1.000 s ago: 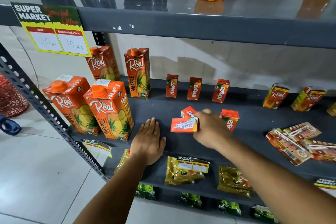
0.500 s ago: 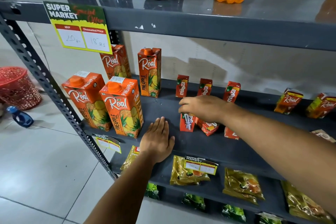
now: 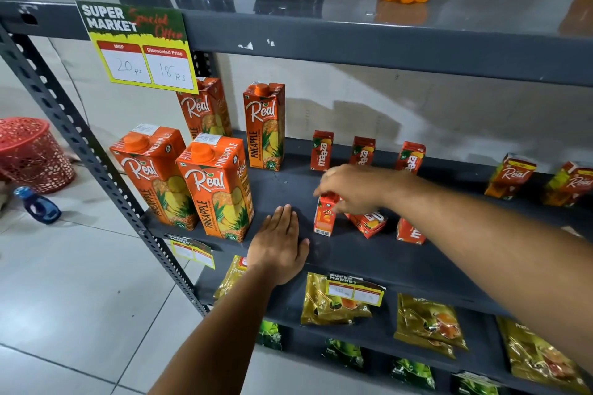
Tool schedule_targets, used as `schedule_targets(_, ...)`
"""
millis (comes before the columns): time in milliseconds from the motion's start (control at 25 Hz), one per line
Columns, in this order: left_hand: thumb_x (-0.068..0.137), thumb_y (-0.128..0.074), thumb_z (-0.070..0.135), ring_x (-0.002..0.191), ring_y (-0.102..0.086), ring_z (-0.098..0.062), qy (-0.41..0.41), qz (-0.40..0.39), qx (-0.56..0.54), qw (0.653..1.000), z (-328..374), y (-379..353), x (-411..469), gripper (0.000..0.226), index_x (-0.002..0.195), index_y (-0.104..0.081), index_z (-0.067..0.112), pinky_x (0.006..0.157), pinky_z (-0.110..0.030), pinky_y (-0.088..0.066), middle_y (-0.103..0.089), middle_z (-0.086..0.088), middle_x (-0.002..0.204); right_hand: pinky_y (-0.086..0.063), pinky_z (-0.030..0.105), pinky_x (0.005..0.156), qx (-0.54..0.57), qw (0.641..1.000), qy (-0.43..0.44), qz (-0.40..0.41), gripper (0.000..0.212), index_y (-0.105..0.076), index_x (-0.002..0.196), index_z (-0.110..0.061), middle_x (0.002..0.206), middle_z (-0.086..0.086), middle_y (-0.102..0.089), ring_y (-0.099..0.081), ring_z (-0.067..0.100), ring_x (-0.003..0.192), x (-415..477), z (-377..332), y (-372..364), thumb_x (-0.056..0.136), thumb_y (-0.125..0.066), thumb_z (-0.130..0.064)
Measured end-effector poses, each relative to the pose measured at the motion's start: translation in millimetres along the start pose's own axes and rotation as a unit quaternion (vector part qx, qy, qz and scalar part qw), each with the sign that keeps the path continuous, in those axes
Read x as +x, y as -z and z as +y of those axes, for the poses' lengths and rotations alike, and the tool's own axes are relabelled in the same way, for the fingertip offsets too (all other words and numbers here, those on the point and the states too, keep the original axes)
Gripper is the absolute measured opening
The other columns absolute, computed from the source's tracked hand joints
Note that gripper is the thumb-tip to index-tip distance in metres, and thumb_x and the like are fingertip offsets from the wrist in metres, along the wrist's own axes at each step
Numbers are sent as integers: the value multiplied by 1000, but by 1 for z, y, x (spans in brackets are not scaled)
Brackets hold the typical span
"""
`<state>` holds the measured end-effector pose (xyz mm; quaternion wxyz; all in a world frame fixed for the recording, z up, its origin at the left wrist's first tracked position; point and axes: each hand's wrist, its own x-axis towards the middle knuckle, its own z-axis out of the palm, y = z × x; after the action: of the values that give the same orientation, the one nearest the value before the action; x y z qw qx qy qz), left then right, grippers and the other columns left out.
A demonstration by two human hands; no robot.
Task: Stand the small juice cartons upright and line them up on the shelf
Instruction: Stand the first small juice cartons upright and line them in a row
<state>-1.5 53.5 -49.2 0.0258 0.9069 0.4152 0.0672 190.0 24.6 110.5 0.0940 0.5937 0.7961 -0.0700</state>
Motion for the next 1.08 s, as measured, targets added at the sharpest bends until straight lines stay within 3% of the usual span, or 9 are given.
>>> schedule_targets(80,95,-17,49,148,-7,-26,0,3,0,1000,0,0,0,71,149,-13,4,118,-37,-4,-11,-14,161,-53,41,77,-12,999,-36,3,36,-63,111,-15,110,7,-65,-62,25,96,1,-4,0,88,-64,-43)
schedule_targets(160,95,-15,50,148,-7,-26,-1,3,3,1000,0,1,-1,72,149,-13,4,118,-37,-5,-11,-14,161,-53,39,68,-15,996,-85,24,44,-61,95,-15,94,5,-65,-62,26,85,2,-6,-3,88,-56,-58)
schedule_targets(320,95,-14,50,148,-6,-25,0,1,5,1000,0,0,-1,72,149,-12,4,118,-37,-4,-10,-13,161,-50,43,83,85,985,-131,70,62,-49,133,-20,130,11,-58,-58,30,109,0,-1,2,90,-42,-64)
schedule_targets(480,96,-16,50,148,-4,-25,2,-3,5,1000,-1,1,0,70,150,-10,5,119,-37,-4,-8,-13,161,-52,43,87,50,978,-202,7,38,-58,119,-13,105,9,-65,-62,25,88,-10,22,13,88,-64,-34)
schedule_targets(600,96,-17,49,148,-4,-25,4,-3,7,1000,-4,1,-2,70,150,-11,5,119,-37,-4,-8,-13,161,-22,56,111,-111,955,-242,-129,58,-63,108,-18,94,-1,-64,-62,23,97,-16,19,-4,72,-71,-63)
schedule_targets(680,96,-17,49,148,-3,-25,2,-5,6,1000,-2,0,-2,70,150,-10,5,119,-37,-3,-7,-13,161,3,61,114,-155,945,-246,-152,74,-63,111,-22,108,1,-68,-57,28,116,-17,16,-18,65,-60,-80)
schedule_targets(800,96,-16,50,148,-4,-25,-3,-4,5,1000,1,0,1,70,150,-11,5,118,-37,-3,-8,-13,161,12,64,111,-146,943,-260,-150,70,-64,108,-25,107,-1,-69,-57,28,119,-16,18,-32,67,-57,-81)
schedule_targets(960,91,-8,52,148,-6,-25,1,-1,8,1000,1,0,-1,76,149,-13,4,118,-36,-3,-10,-13,161,0,62,114,-76,947,-287,-122,43,-56,92,-23,86,-3,-61,-60,23,108,-11,17,-37,71,-72,-57)
schedule_targets(1080,92,-10,52,148,-5,-25,2,0,7,1000,1,0,-1,74,150,-11,5,117,-36,-2,-9,-13,161,-43,46,95,-35,955,-288,-65,43,-60,95,-14,75,-1,-52,-54,18,75,-12,26,-18,69,-80,-42)
